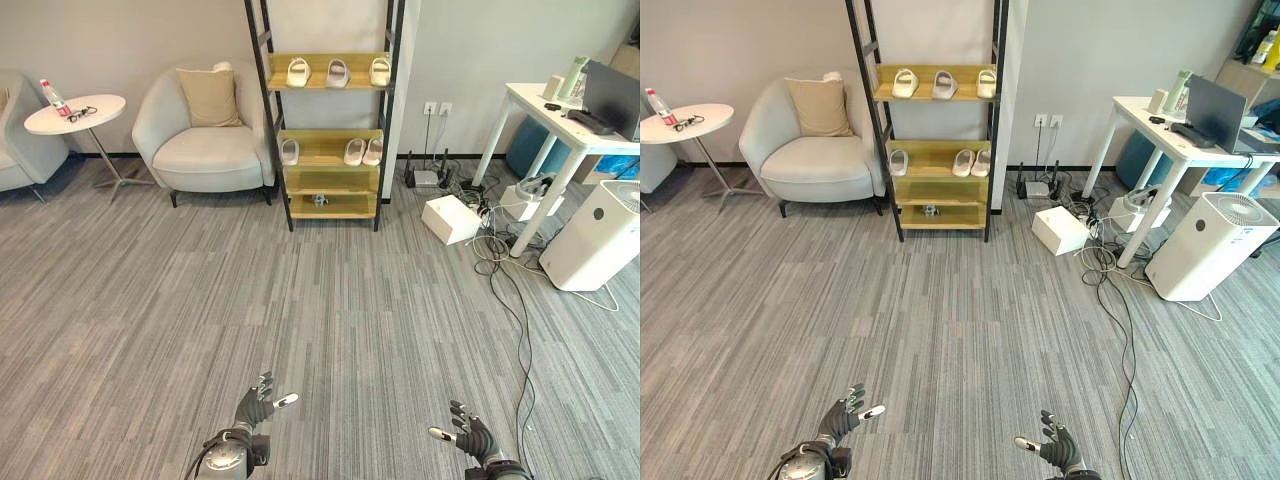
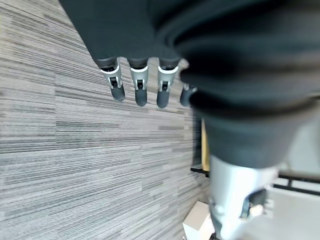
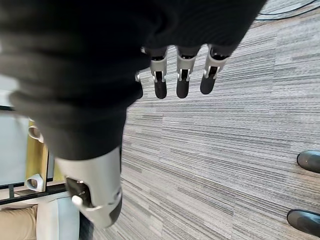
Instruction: Arrange the slippers neatly on the shoe rack.
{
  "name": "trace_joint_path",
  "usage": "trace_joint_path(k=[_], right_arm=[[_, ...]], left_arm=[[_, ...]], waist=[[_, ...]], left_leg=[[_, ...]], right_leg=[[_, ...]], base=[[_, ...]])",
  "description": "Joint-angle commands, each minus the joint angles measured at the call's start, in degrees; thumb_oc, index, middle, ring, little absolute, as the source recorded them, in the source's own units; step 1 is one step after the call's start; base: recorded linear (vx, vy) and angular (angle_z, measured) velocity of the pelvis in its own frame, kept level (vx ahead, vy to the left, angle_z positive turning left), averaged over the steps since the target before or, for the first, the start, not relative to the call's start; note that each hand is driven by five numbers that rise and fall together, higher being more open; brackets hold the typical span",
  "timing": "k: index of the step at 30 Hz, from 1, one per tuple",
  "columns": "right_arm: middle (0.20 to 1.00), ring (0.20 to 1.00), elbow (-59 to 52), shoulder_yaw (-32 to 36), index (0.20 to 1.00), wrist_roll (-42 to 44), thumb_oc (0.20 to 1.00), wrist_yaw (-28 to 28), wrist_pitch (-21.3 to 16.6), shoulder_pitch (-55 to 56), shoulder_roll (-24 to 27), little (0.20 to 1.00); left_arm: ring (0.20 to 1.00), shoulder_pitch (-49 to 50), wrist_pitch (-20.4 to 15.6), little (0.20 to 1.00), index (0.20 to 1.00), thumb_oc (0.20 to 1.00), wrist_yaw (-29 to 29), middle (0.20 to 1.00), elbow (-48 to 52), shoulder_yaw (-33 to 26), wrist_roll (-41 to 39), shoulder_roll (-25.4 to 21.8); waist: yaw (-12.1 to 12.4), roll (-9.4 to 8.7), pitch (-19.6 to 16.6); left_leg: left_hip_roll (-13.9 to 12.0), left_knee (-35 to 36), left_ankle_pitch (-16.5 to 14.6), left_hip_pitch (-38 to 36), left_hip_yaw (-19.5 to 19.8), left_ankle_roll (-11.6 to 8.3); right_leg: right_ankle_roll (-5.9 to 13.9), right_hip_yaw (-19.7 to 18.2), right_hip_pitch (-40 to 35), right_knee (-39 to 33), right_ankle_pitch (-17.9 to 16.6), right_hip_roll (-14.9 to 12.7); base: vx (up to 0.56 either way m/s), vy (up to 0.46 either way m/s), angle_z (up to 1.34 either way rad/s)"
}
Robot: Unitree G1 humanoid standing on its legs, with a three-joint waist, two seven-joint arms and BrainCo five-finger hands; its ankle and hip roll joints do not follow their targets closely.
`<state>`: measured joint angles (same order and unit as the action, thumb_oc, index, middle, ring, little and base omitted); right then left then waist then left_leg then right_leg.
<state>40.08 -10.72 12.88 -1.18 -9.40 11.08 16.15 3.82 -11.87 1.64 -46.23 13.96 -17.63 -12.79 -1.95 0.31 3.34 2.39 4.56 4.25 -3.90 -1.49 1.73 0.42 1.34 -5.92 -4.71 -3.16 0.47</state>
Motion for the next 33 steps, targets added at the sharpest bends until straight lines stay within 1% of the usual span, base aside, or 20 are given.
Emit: trace_joint_path(k=[1,4,14,26,33], right_arm=[[1.000,1.000,-1.9,-1.2,1.000,0.1,1.000,-0.7,-1.2,-2.3,1.4,1.000],[1.000,1.000,-2.0,-1.3,1.000,1.7,1.000,0.1,-1.2,-1.9,1.1,1.000],[1.000,1.000,-1.1,-2.6,1.000,3.0,1.000,1.5,-0.7,-2.0,0.7,1.000],[1.000,1.000,0.4,-3.5,1.000,3.7,1.000,2.6,-0.5,-2.2,0.6,1.000],[1.000,1.000,0.4,-3.3,1.000,7.8,1.000,4.7,-0.3,-1.9,0.4,1.000]], left_arm=[[1.000,-3.8,-1.7,1.000,1.000,1.000,0.5,1.000,-1.8,0.4,-1.1,1.0],[1.000,-3.4,-1.5,1.000,1.000,1.000,0.1,1.000,-1.6,0.4,-2.2,1.2],[1.000,-3.3,-1.2,1.000,1.000,1.000,-0.5,1.000,-1.2,0.6,-2.3,1.0],[1.000,-3.1,-1.1,1.000,1.000,1.000,-1.0,1.000,-2.4,0.7,-2.4,0.9],[1.000,-2.3,-0.9,1.000,1.000,1.000,-1.8,1.000,-1.2,0.3,-3.0,0.2]], waist=[[-0.9,-1.17,-0.6],[-0.8,-1.29,-0.8],[-0.4,-1.56,-0.9],[-0.2,-1.35,-1.0],[0.0,-1.45,-0.5]], left_leg=[[-2.0,0.4,-3.9,-1.6,2.1,-3.25],[-2.0,0.4,-3.9,-1.6,2.0,-3.21],[-2.0,0.4,-3.9,-1.7,2.2,-3.18],[-1.6,0.4,-3.9,-1.9,2.7,-3.03],[-1.4,0.4,-4.0,-1.7,2.9,-2.85]], right_leg=[[6.24,-3.0,1.1,-0.1,2.5,-3.9],[6.23,-3.1,1.0,-0.1,2.4,-3.9],[6.17,-3.0,0.8,-0.2,2.3,-4.0],[6.20,-2.8,0.6,-0.1,2.3,-4.3],[6.39,-2.7,0.7,0.0,2.3,-4.6]], base=[[0.00,0.000,0.00],[-0.02,0.007,-0.05],[-0.01,0.000,-0.02],[0.00,-0.001,0.00],[0.00,0.000,0.00]])
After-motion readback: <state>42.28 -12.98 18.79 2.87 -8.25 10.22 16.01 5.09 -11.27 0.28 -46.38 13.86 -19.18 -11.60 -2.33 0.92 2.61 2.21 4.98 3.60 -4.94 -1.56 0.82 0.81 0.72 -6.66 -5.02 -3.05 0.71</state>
